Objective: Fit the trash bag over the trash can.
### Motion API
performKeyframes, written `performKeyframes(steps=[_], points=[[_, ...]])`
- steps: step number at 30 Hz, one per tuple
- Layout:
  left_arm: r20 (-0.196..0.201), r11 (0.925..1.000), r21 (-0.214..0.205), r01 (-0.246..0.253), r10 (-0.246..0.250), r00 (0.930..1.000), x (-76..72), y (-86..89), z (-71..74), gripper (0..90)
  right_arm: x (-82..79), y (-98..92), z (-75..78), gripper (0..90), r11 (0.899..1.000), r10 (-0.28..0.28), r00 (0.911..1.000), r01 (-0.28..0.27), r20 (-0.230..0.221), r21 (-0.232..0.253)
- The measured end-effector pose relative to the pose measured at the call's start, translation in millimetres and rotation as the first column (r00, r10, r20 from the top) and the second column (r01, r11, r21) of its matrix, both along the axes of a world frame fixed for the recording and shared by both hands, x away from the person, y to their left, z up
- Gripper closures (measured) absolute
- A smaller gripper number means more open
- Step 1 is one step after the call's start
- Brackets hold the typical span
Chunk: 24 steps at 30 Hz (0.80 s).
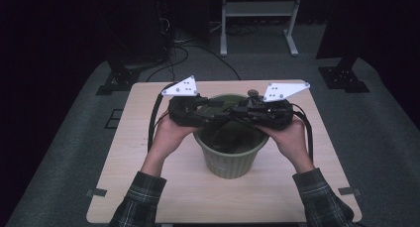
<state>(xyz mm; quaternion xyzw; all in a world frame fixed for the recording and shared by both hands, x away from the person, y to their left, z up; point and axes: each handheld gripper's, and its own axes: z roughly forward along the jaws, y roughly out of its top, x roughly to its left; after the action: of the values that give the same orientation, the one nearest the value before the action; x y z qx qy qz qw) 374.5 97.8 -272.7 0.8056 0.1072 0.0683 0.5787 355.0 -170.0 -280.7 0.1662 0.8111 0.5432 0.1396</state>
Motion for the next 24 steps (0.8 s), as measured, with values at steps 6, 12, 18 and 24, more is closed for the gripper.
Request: performKeyframes(steps=[6, 12, 18, 24], points=[[-0.003, 0.9999, -0.017, 0.002, -0.002, 1.0, 5.8, -4.3, -3.2, 50.8, -0.6, 0.5, 0.4, 90.0, 1.0, 0.013, 0.9999, -0.013, -0.004, 0.008], [-0.015, 1.0, 0.001, 0.009, -0.009, 0.9998, 9.2, -6.1, -9.9, 56.2, -1.4, 0.6, 1.8, 90.0, 1.0, 0.021, 0.9998, -0.021, -0.004, 0.015], [-0.032, 0.9985, 0.003, 0.054, -0.054, 0.998, 9.9, -8.0, -11.6, 82.0, -1.8, 1.8, 3.0, 90.0, 1.0, 0.024, 0.9997, -0.024, 0.001, 0.014], [-0.036, 0.9991, 0.004, 0.043, -0.043, 0.9984, 10.7, -7.5, -11.8, 89.5, -1.6, 0.6, 2.5, 89.2, 1.0, 0.012, 0.9999, -0.012, 0.002, 0.011]])
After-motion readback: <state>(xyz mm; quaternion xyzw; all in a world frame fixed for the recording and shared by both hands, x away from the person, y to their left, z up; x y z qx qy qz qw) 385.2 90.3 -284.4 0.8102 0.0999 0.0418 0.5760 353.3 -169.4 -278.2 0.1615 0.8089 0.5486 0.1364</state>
